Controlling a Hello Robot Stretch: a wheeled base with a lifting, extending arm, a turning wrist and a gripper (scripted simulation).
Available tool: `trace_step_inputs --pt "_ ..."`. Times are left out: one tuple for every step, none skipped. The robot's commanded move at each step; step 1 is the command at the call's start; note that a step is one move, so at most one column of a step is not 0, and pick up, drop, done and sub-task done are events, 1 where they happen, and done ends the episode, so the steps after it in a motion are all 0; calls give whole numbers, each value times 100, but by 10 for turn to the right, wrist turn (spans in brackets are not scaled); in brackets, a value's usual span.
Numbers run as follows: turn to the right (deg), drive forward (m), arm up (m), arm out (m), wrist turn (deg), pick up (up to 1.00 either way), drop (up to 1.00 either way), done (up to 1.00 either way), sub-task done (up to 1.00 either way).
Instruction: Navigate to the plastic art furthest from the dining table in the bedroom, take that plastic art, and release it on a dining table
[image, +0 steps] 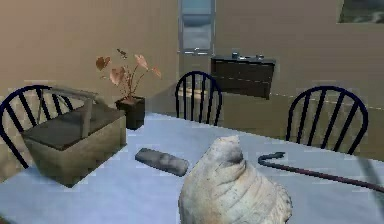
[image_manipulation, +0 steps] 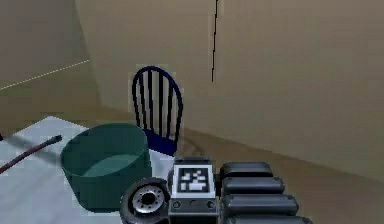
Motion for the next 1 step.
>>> trace_step_inputs --pt "-450 0 0 0 0 0 0 0 0"
